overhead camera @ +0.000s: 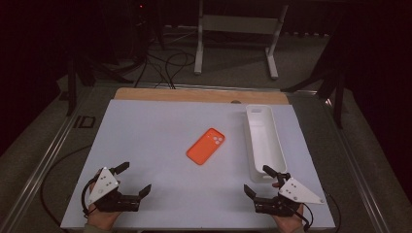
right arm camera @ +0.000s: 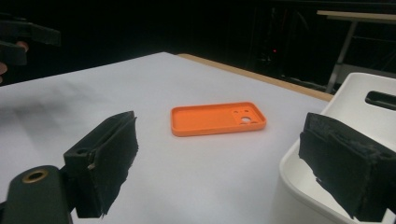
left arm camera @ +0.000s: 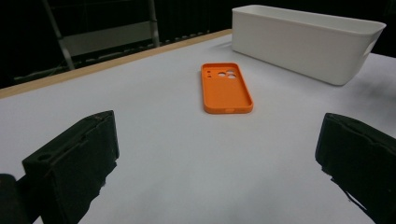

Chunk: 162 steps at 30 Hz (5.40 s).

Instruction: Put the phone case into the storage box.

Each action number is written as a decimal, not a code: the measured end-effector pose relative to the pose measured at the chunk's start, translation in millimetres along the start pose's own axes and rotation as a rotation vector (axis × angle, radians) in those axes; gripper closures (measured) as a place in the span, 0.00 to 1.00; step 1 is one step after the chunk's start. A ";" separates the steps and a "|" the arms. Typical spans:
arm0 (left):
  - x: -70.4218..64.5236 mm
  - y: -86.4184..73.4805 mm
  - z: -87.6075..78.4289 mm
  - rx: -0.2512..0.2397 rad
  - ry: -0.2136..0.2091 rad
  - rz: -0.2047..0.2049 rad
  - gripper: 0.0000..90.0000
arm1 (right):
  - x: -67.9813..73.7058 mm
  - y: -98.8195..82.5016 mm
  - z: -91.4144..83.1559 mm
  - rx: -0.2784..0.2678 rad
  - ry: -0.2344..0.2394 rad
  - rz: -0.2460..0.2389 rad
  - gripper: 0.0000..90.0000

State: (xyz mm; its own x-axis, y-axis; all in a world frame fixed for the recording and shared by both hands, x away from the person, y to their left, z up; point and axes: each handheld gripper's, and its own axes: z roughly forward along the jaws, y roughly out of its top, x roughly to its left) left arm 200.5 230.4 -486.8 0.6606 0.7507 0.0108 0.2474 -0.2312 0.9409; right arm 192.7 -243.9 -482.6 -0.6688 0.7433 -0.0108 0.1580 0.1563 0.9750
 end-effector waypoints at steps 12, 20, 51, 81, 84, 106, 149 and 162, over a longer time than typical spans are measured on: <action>0.1 0.8 -0.2 -0.014 -0.008 -0.013 0.00 | -0.6 -0.8 -0.1 -0.002 -0.013 0.004 0.13; -1.3 6.5 1.7 0.005 -0.009 -0.017 0.00 | -0.9 -0.4 0.0 -0.006 -0.021 0.001 0.13; -7.3 45.4 35.3 0.106 -0.038 0.012 0.00 | -5.6 1.6 5.4 -0.008 -0.047 -0.014 0.13; -12.7 70.3 92.1 0.178 -0.087 0.037 0.00 | -7.5 -3.6 6.6 0.001 -0.057 0.002 0.13; -12.7 72.8 97.7 0.180 -0.093 0.036 0.00 | -7.8 -3.9 6.6 0.001 -0.059 0.001 0.13; -13.5 77.3 129.1 0.172 -0.114 0.051 0.01 | -13.0 -3.3 7.7 -0.008 -0.083 0.011 0.12; -20.4 73.2 203.8 0.439 -0.121 0.041 0.75 | -14.0 -3.2 7.2 -0.007 -0.094 0.010 0.12; -26.5 53.9 231.3 0.577 -0.126 0.048 1.00 | -13.9 -3.6 7.6 -0.004 -0.097 0.006 0.12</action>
State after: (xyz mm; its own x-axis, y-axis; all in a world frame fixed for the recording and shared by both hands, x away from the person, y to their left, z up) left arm 360.3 54.9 -514.6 0.7507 0.6602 -0.0245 0.5373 -0.5886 0.6041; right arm 206.9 -249.8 -487.6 -0.5943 0.8038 -0.0262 0.1588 0.1492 0.9760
